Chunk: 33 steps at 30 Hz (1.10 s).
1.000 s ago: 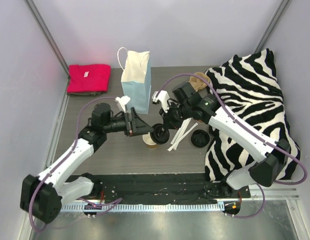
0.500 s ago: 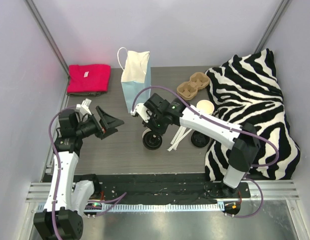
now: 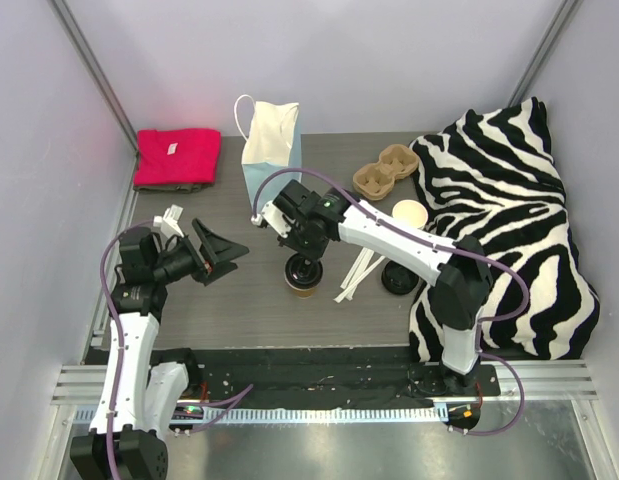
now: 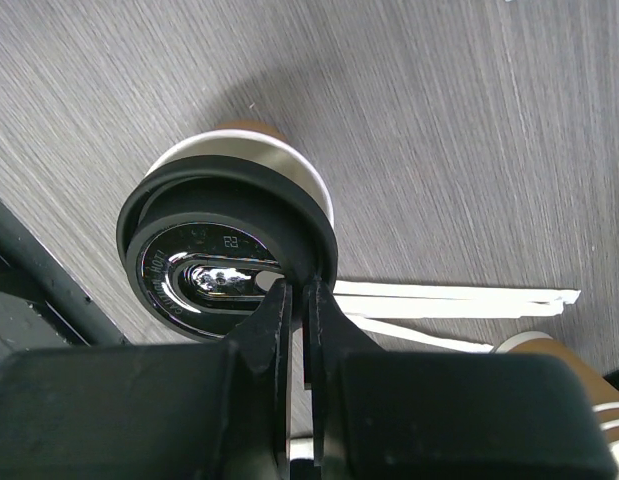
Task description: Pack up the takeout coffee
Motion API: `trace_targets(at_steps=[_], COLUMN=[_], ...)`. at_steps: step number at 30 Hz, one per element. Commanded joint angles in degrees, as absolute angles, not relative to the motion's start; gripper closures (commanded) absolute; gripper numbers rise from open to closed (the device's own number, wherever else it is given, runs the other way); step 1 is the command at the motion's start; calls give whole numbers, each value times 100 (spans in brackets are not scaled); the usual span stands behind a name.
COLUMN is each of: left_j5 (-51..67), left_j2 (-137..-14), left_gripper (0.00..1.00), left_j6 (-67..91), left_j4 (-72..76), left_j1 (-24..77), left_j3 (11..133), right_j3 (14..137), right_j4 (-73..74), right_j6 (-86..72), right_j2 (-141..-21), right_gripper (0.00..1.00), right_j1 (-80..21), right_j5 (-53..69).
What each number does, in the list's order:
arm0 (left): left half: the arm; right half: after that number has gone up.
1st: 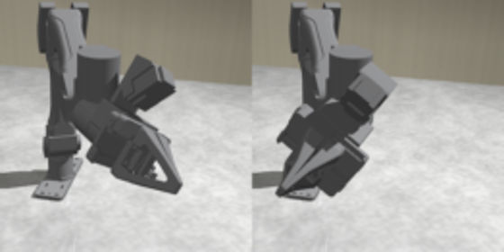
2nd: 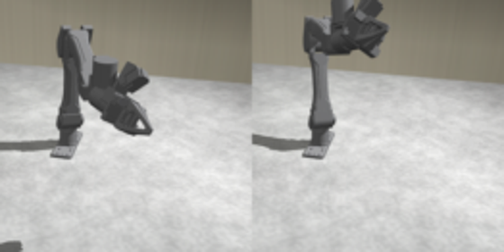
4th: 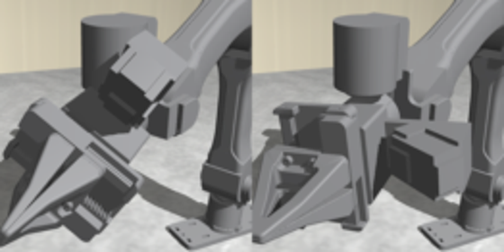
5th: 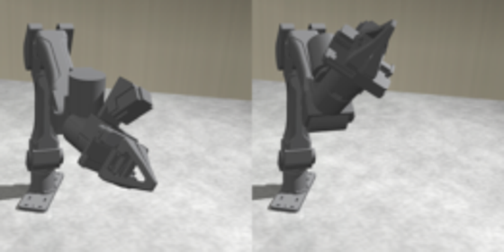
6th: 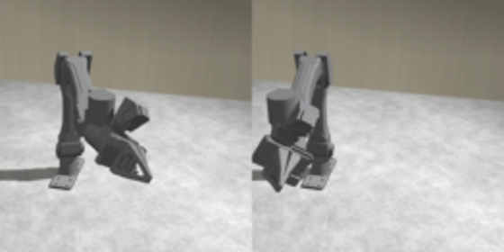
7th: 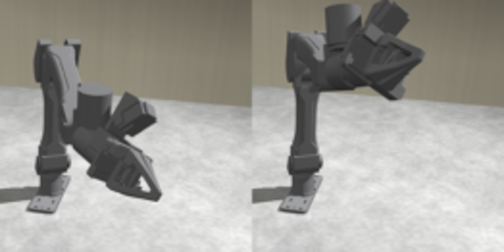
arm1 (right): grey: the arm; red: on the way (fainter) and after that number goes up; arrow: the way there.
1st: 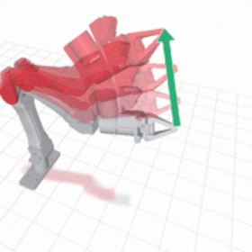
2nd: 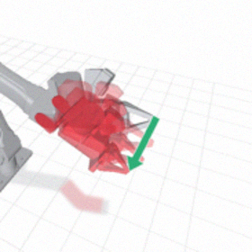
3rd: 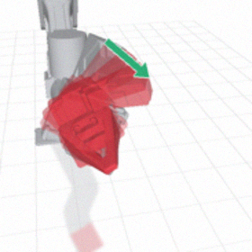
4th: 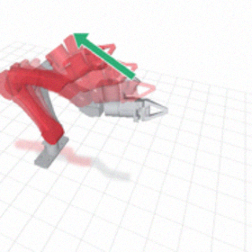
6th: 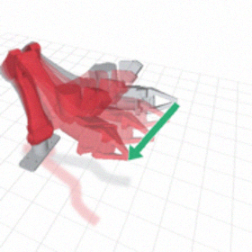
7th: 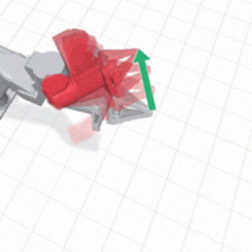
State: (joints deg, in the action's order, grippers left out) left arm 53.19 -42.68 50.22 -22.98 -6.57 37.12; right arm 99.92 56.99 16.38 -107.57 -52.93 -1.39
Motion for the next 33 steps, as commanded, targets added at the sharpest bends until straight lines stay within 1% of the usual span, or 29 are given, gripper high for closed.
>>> trace_targets(at_steps=[1,9,11,33], left_j5=[5511,5555,5563,5660], left_j2=[-4254,-4254,-4271,-4271], left_gripper=[0,0,0,0], left_j6=[5115,5168,5168,5256], left_j4=[-1951,-1837,-1837,-1608], left_j1=[-694,-694,-694,-694], left_j3=[3709,3621,3586,3463], right_j3=[10362,10371,10397,10775], right_j4=[5906,5906,5915,6073], right_j6=[1758,1819,1828,2048], right_j2=[-10802,-10969,-11004,-11276], right_gripper=[89,88,88,85], right_j1=[-5335,-5344,-5335,-5282], right_j5=[-106,-70,123,53])
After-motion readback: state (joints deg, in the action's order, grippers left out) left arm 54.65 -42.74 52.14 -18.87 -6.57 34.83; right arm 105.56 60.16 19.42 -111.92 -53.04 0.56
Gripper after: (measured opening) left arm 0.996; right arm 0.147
